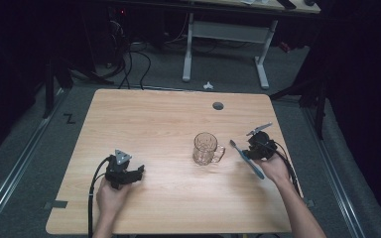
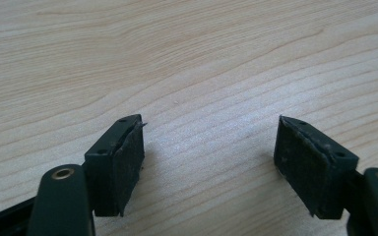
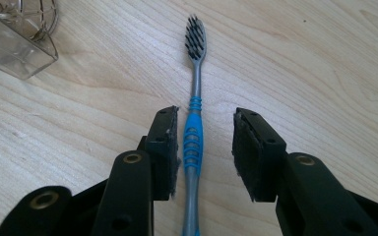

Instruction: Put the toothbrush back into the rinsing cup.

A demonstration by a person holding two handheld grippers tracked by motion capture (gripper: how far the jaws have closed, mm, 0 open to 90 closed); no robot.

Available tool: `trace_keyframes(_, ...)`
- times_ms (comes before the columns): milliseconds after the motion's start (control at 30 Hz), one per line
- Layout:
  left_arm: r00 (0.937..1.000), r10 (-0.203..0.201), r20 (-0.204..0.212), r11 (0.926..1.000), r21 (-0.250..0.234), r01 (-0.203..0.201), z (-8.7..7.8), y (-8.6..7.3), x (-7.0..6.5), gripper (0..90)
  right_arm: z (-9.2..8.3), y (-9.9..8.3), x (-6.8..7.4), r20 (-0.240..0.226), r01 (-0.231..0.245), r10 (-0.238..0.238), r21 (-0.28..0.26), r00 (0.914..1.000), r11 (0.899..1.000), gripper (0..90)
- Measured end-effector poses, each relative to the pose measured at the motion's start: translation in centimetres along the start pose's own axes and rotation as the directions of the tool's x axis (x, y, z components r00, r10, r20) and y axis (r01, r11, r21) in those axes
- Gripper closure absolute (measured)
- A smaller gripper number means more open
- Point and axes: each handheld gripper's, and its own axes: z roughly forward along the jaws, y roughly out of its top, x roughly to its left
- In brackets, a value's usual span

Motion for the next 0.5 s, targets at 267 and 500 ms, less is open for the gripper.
trace_keyframes(267, 1.0, -0.001, 0.002, 1.0, 0.0, 0.001, 0.0, 0.0, 0.0, 27.7, 1.3, 1.2, 0.2, -0.001, 0.026, -0.026, 0.08, 0.9997, 0.996, 62.0)
trace_keyframes(500, 1.0, -0.002, 0.002, 1.0, 0.0, 0.002, 0.0, 0.0, 0.0, 27.6, 1.9, 1.8, 0.6, 0.004, 0.052, -0.052, 0.123, 0.9986, 0.991, 62.0)
